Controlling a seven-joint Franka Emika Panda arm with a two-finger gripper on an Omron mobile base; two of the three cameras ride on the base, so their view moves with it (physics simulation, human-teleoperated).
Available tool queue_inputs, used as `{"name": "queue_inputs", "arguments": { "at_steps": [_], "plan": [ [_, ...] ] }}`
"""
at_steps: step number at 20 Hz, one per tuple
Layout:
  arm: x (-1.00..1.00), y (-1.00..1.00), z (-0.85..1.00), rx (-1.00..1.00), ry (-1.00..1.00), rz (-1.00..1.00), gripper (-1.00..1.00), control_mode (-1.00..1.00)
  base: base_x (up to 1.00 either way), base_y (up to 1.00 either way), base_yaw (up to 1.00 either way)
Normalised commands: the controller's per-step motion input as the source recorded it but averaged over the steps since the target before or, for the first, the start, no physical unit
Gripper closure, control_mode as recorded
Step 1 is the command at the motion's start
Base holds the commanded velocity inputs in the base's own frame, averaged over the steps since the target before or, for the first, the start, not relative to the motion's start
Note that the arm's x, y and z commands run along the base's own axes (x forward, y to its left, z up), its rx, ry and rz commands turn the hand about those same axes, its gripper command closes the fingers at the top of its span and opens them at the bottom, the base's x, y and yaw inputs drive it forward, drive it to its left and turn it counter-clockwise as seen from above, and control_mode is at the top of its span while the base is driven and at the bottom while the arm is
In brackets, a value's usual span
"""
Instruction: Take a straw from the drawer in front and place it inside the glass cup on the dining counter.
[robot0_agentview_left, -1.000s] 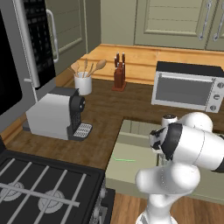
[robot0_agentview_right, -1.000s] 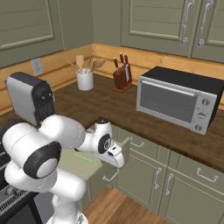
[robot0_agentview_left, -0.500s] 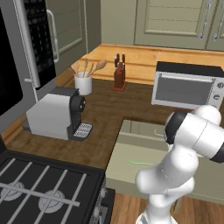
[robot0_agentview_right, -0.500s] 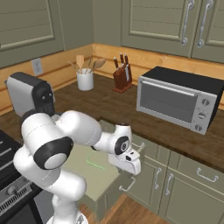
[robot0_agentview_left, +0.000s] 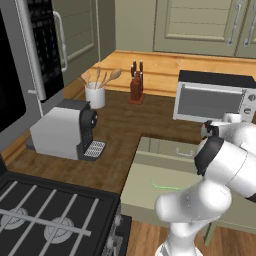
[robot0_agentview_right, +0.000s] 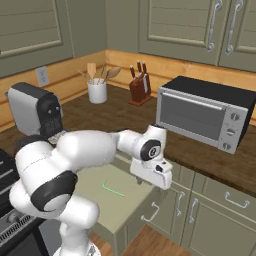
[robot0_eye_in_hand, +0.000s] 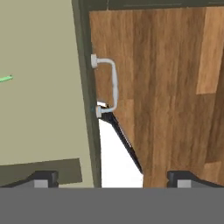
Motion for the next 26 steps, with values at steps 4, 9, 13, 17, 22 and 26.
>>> {"name": "queue_inputs", "arguments": {
  "at_steps": [4,9,13,17,22,26],
  "plan": [
    [-0.11,1.0,0.72,0.0,-0.09,0.11,-1.0,-1.0,0.0,0.0,0.0],
    [0.1,1.0,0.1,0.0,0.0,0.19,-1.0,-1.0,0.0,0.0,0.0],
    [0.24,0.84,-0.18,0.0,0.0,0.23,-1.0,-1.0,0.0,0.0,0.0],
    [0.51,0.59,-0.39,0.0,0.01,0.23,-1.0,-1.0,0.0,0.0,0.0],
    [0.58,0.45,-0.43,0.01,0.05,0.22,-1.0,-1.0,0.0,0.0,0.0],
    [0.47,0.46,-0.45,0.01,0.03,0.2,-1.0,-1.0,0.0,0.0,0.0]
  ]
}}
